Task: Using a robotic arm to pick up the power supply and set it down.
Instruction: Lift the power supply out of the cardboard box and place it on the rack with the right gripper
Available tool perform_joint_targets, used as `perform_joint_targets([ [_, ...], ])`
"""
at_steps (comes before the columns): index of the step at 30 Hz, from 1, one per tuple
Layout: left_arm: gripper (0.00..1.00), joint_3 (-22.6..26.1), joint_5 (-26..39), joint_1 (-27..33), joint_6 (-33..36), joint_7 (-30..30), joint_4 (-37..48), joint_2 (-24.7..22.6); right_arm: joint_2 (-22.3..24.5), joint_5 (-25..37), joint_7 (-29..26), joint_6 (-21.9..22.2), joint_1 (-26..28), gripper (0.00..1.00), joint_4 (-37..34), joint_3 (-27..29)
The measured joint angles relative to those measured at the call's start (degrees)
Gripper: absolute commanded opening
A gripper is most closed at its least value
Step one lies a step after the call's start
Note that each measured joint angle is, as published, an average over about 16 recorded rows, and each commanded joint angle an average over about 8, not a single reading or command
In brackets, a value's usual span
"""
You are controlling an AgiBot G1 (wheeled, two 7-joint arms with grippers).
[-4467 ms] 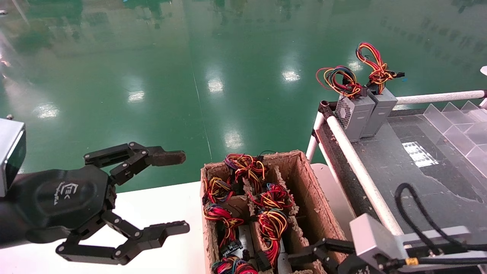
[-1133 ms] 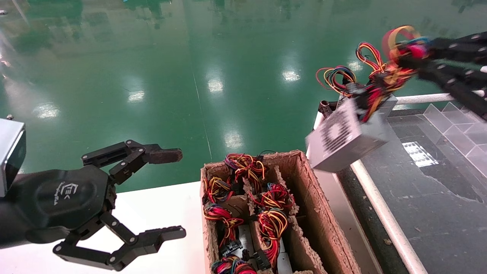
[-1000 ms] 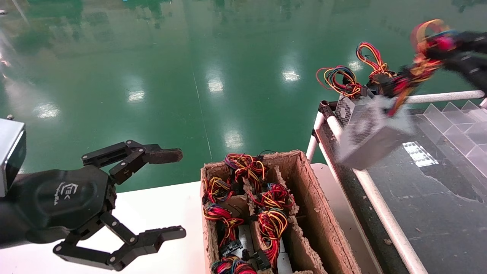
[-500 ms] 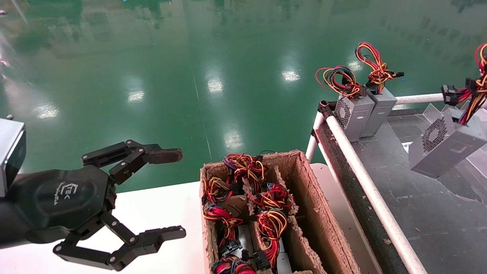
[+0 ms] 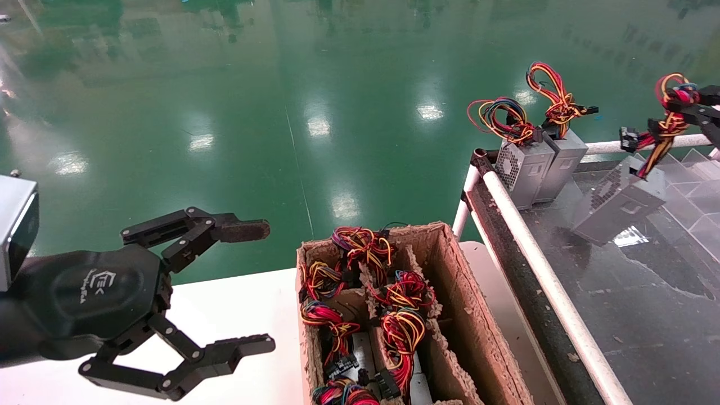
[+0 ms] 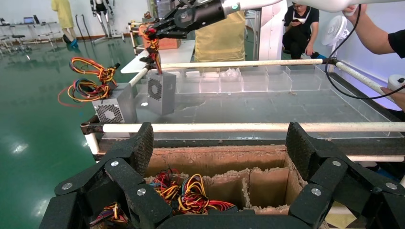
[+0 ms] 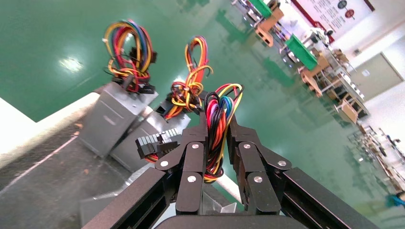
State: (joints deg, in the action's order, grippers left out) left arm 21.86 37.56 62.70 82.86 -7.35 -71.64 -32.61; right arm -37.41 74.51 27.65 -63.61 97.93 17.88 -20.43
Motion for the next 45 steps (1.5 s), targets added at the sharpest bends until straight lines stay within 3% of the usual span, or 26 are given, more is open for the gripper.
perform_joint_targets([
  [17, 1.00, 0.0, 0.0, 0.0, 0.0, 0.0, 0.0, 0.0, -12.1, 4.7, 5.4, 17.2, 8.4, 0.00, -13.2, -2.2],
  [45, 1.00, 0.0, 0.0, 0.0, 0.0, 0.0, 0.0, 0.0, -22.1, 6.7, 9.0, 26.5, 10.3, 0.00, -16.8, -3.5],
])
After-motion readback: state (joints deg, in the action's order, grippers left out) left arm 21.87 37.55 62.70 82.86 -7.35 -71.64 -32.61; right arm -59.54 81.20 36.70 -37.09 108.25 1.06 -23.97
